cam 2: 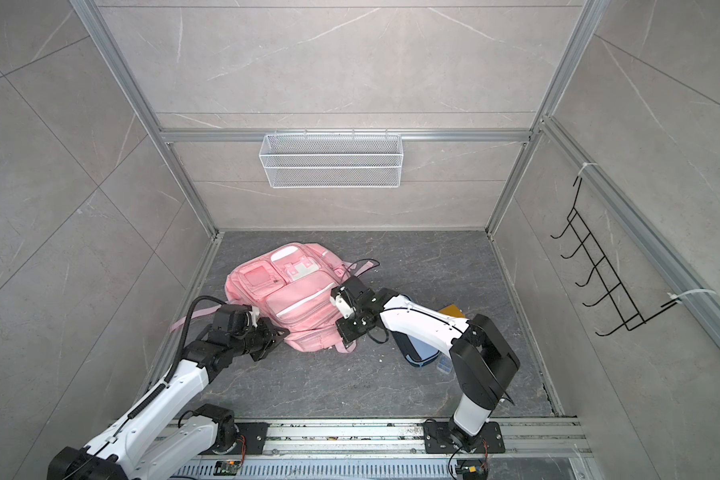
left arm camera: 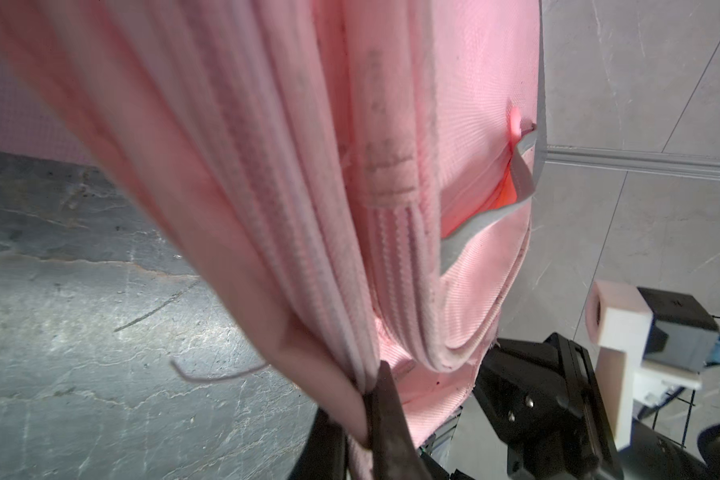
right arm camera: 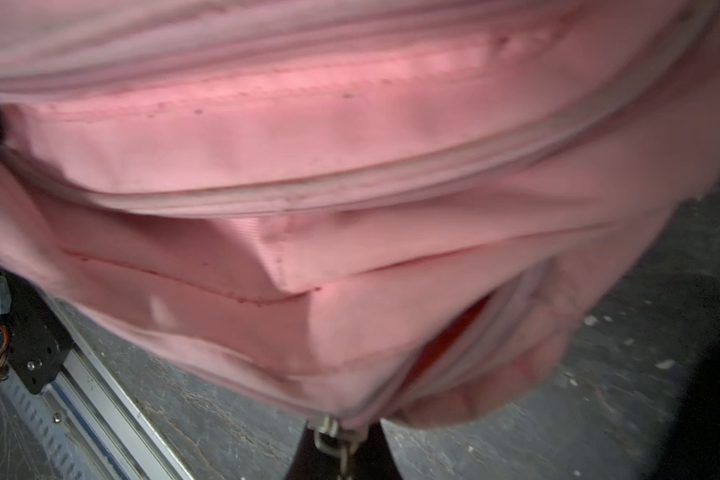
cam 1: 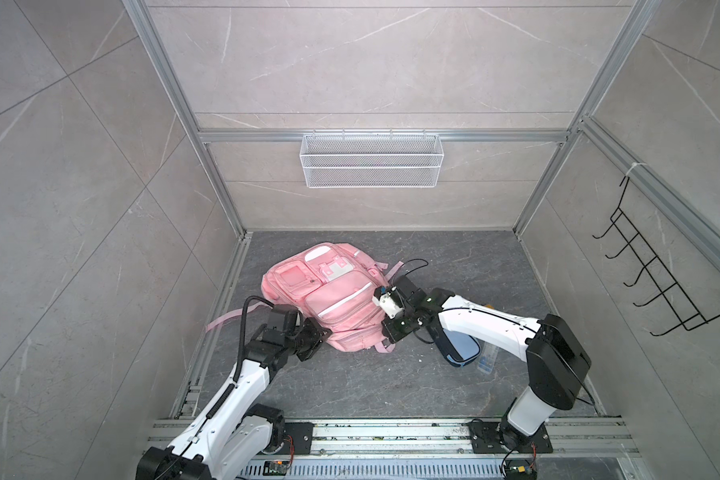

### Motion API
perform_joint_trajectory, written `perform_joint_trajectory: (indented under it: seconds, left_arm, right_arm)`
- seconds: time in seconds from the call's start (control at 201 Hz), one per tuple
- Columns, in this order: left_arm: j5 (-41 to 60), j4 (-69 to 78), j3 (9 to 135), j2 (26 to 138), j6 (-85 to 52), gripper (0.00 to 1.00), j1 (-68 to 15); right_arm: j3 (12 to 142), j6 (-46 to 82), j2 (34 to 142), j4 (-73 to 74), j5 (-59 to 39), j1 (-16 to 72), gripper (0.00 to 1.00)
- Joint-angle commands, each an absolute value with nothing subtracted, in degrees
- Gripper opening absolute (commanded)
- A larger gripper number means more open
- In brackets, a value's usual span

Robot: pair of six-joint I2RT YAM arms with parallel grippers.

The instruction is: Pack the student bag

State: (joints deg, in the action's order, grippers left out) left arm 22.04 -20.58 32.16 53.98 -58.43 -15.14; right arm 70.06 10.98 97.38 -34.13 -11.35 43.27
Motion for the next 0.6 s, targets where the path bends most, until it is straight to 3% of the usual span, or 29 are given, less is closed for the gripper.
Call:
perform_joint_trajectory:
  seconds: [0.0,0.149,0.438,0.508,0.593]
  left_arm:
    - [13.69,-26.99,37.36,56.89,-48.46,0.0,-11.0]
    - [12.83,-28.09,40.81,60.56,-44.74,0.0,-9.08]
    - [8.51,-31.38,50.91,73.22,-35.43,0.0,-7.47]
    - [10.53,-32.36,53.22,74.0,-35.4,0.39,-7.68]
    - [11.84,-36.99,54.86,73.01,-37.22,0.56,-8.78]
  right_arm:
    - [71.54,9.16,98.87,-45.73,-1.88,37.69,0.0]
    - [71.48,6.62,98.87,-42.74,-5.75,38.32,0.0]
    - [72.04,3.67,99.79,-35.6,-14.75,47.85,0.0]
    - [73.59,5.95,101.67,-33.69,-16.29,48.13,0.0]
    - [74.02,9.23,102.39,-28.19,-19.29,48.08,0.0]
